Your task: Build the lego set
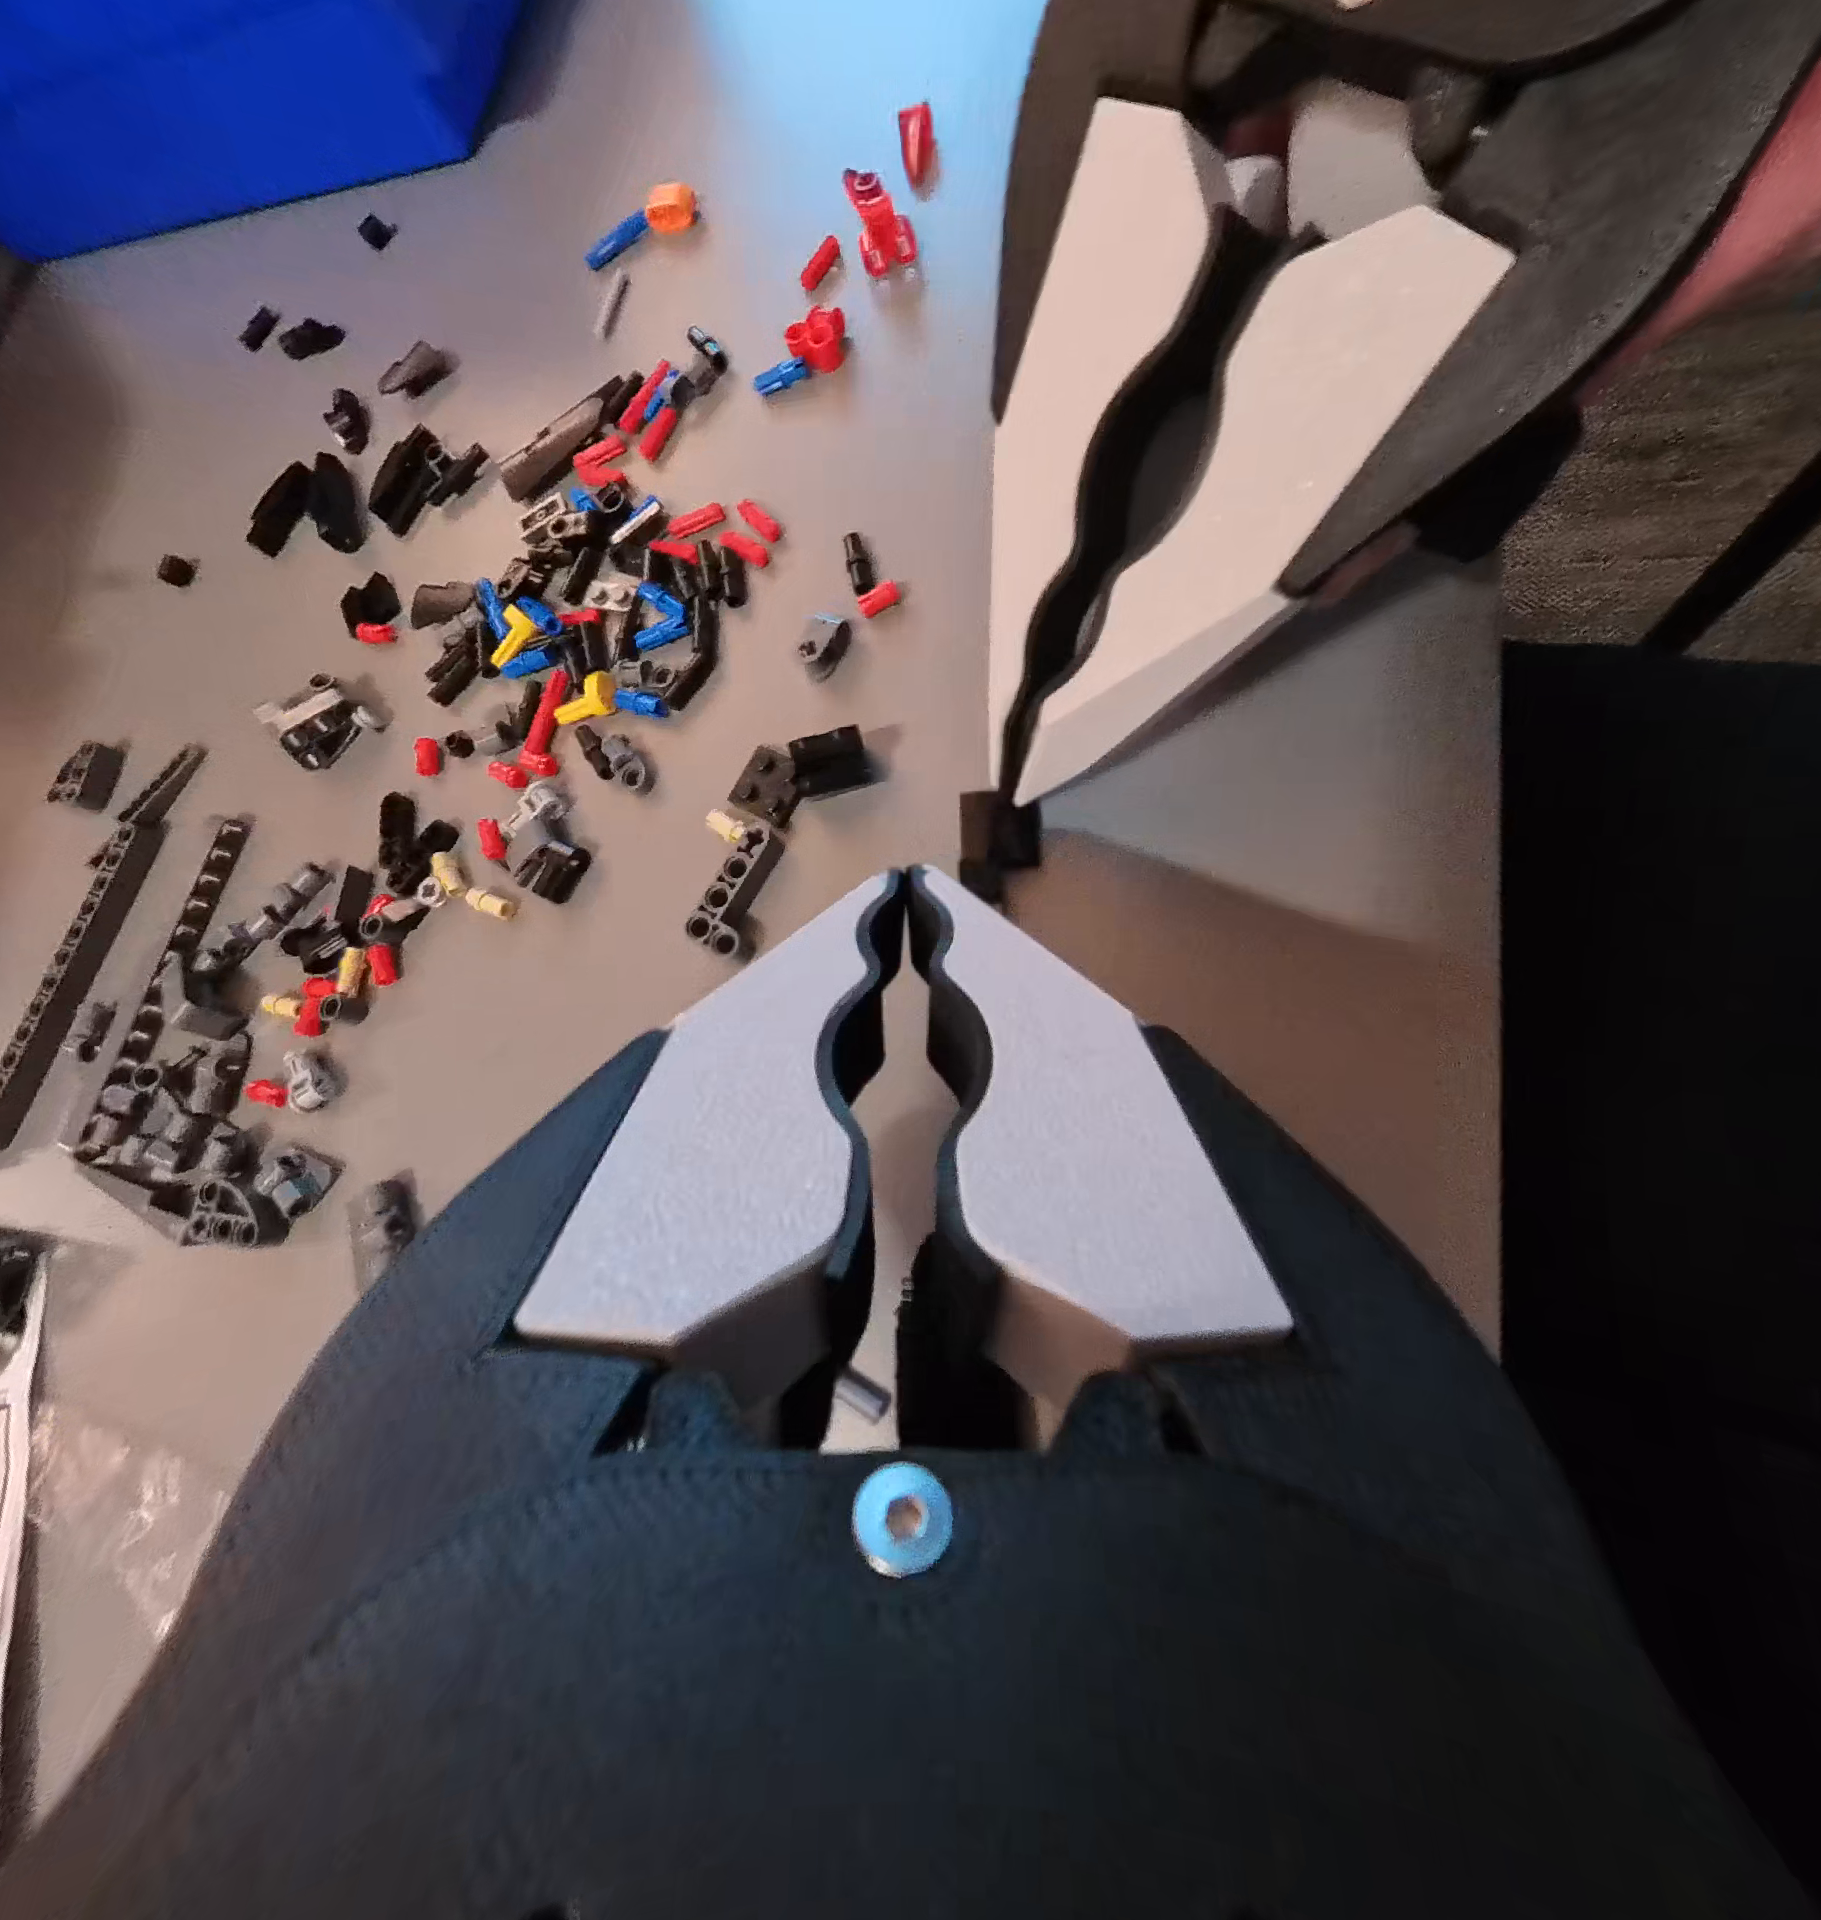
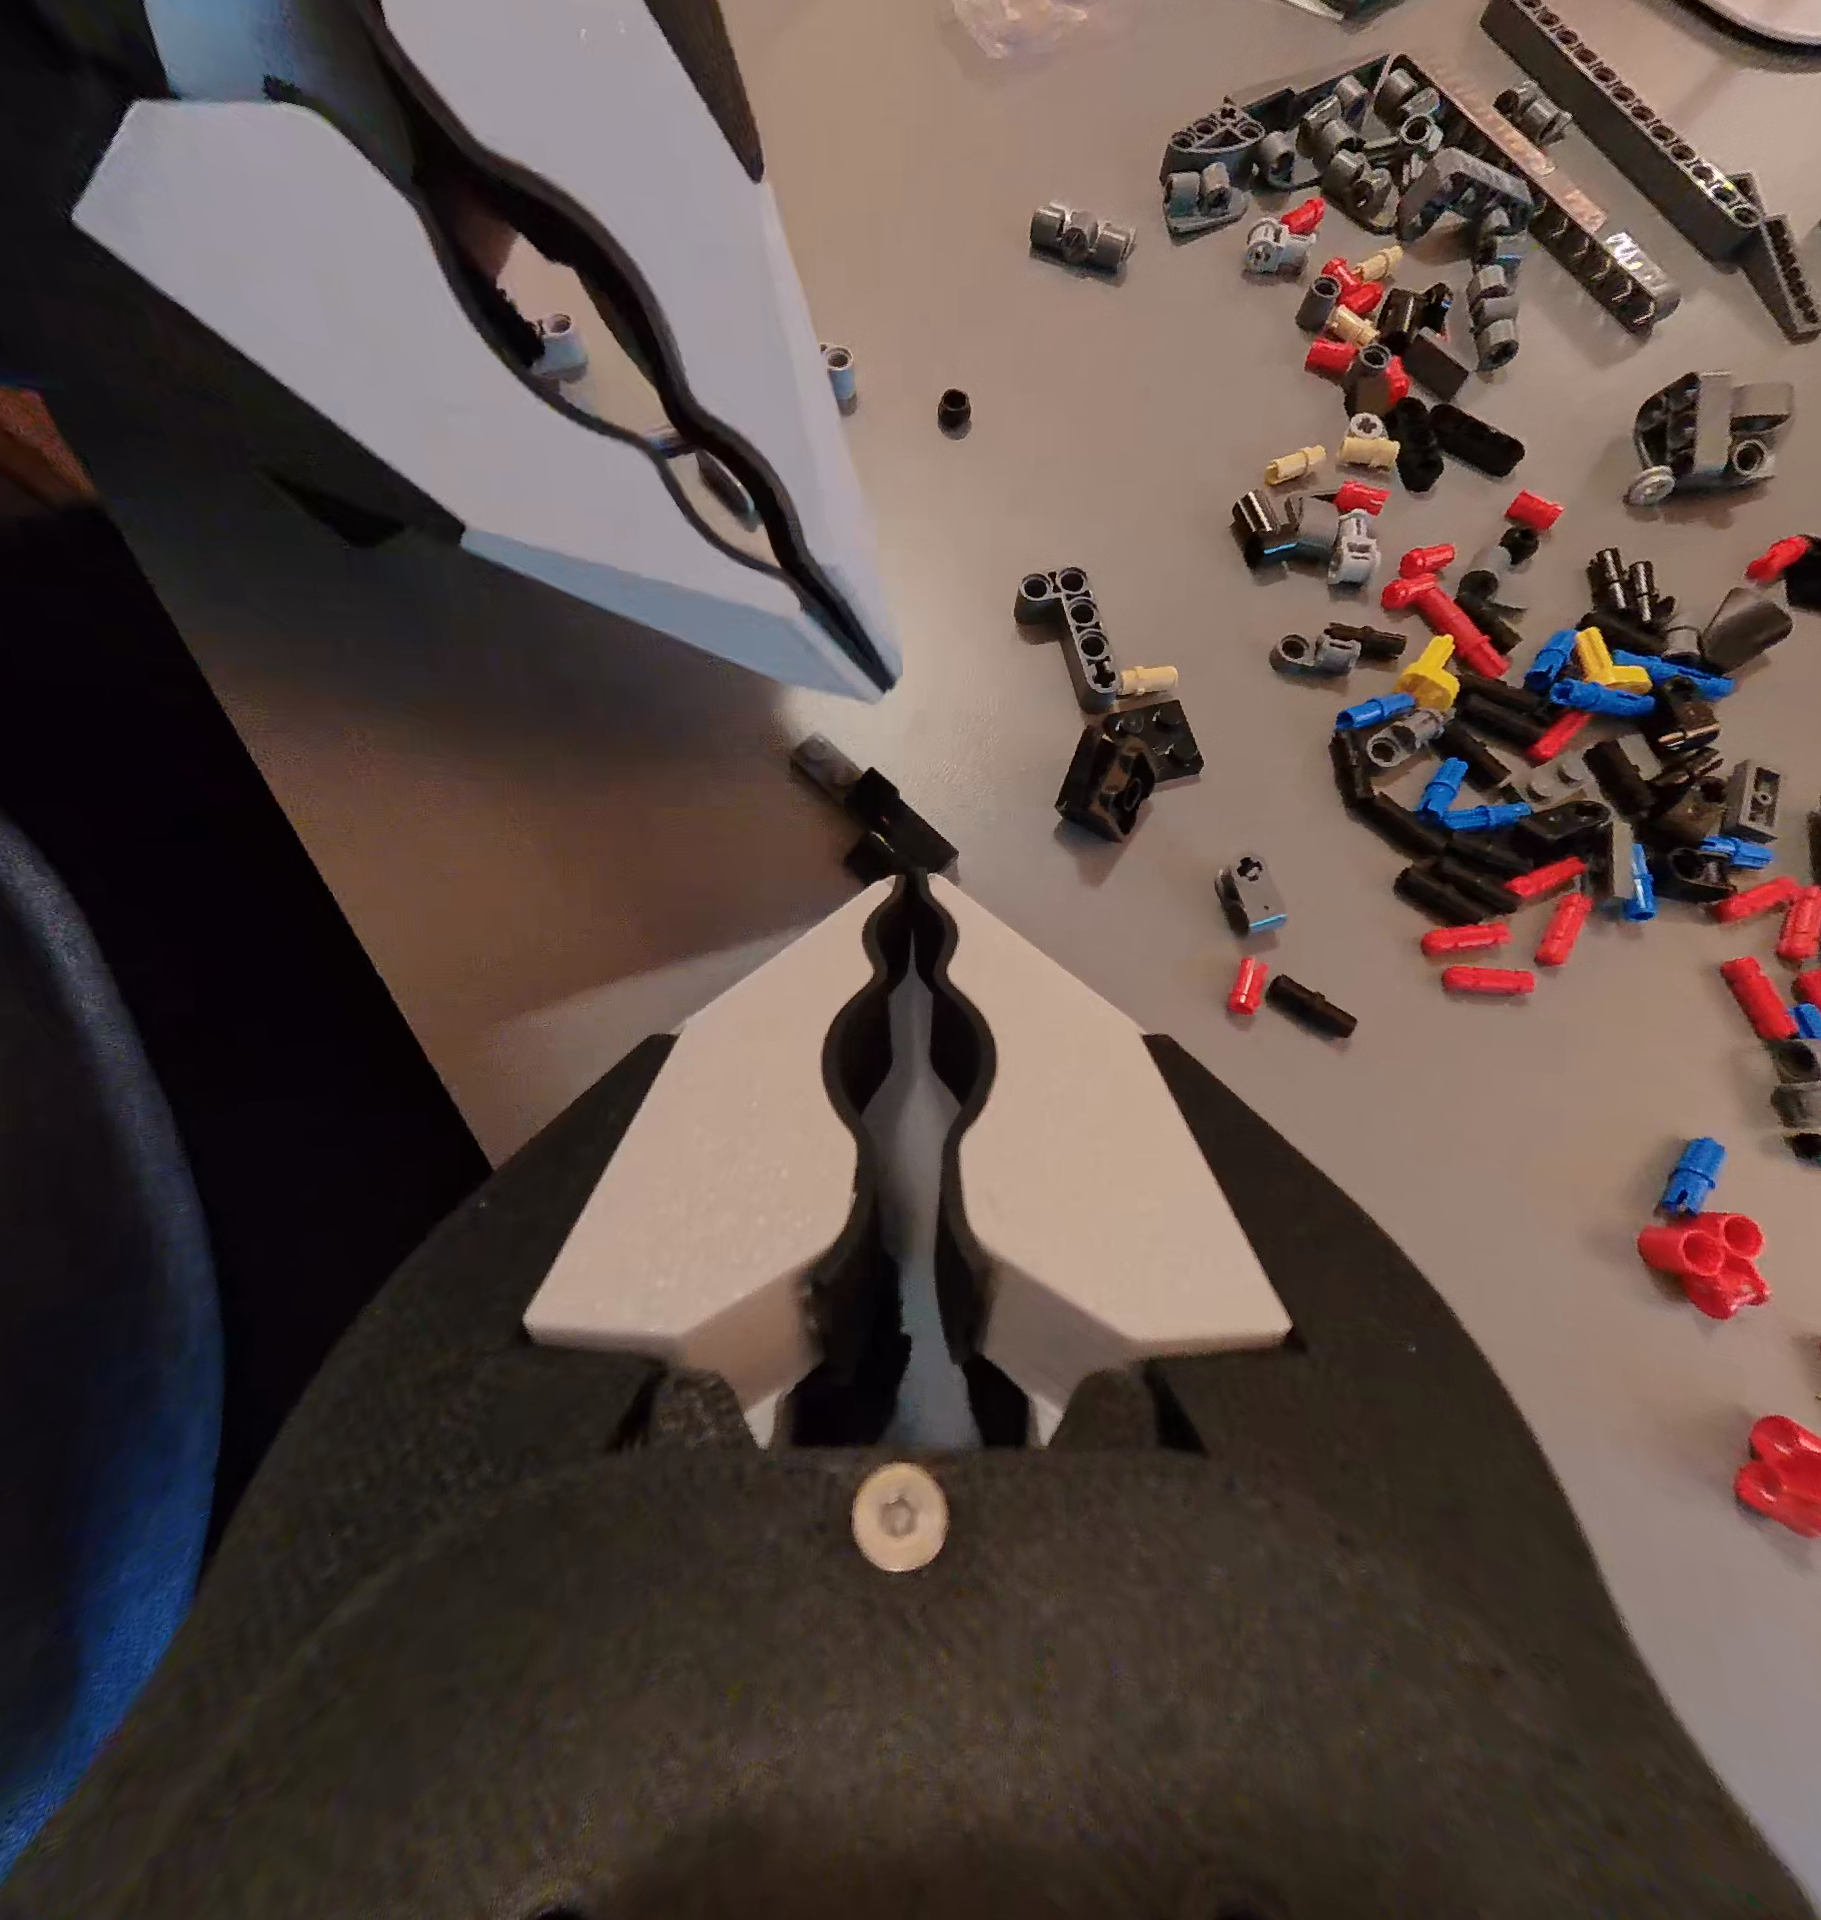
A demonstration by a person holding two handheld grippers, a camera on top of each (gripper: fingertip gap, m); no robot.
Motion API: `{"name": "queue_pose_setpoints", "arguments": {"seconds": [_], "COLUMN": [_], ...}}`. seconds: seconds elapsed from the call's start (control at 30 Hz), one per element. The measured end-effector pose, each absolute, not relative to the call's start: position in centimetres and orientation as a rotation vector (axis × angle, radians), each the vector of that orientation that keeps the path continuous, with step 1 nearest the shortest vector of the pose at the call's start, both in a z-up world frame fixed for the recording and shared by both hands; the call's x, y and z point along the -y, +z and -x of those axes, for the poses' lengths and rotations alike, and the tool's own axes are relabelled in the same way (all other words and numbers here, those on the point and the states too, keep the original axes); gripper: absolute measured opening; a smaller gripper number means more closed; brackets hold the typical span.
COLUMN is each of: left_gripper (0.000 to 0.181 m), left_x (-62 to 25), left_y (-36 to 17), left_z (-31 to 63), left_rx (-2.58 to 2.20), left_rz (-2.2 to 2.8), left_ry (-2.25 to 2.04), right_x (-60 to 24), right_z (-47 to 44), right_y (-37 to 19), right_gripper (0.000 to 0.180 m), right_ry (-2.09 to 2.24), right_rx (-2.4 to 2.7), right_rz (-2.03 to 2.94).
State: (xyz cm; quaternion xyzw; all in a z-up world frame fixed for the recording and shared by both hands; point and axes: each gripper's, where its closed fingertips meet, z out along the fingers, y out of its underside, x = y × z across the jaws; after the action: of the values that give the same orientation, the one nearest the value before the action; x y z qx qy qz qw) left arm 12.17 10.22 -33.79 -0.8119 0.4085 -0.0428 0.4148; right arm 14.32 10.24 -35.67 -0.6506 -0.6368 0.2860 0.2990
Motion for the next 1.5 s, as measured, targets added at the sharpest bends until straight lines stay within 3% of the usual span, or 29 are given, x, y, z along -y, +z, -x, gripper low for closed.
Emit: {"name": "queue_pose_setpoints", "arguments": {"seconds": [0.77,0.83,1.33,1.5], "left_gripper": [0.003,0.006,0.002,0.006], "left_x": [-10.5,-10.3,-7.5,-7.2], "left_y": [-35.5,-34.9,-36.2,-35.9], "left_z": [-13.3,-12.3,-13.2,-12.7], "left_rx": [-1.025,-0.985,-1.020,-1.009], "left_rz": [2.170,2.177,2.211,2.195], "left_ry": [-0.133,-0.154,-0.218,-0.210], "right_x": [-10.5,-10.8,-10.0,-10.6], "right_z": [-14.2,-14.5,-13.3,-12.8], "right_y": [-35.3,-34.5,-35.9,-35.3], "right_gripper": [0.000,0.016,0.004,0.009], "right_ry": [0.785,0.829,0.702,0.670], "right_rx": [1.689,1.625,1.760,1.783], "right_rz": [1.707,1.712,1.684,1.651]}}
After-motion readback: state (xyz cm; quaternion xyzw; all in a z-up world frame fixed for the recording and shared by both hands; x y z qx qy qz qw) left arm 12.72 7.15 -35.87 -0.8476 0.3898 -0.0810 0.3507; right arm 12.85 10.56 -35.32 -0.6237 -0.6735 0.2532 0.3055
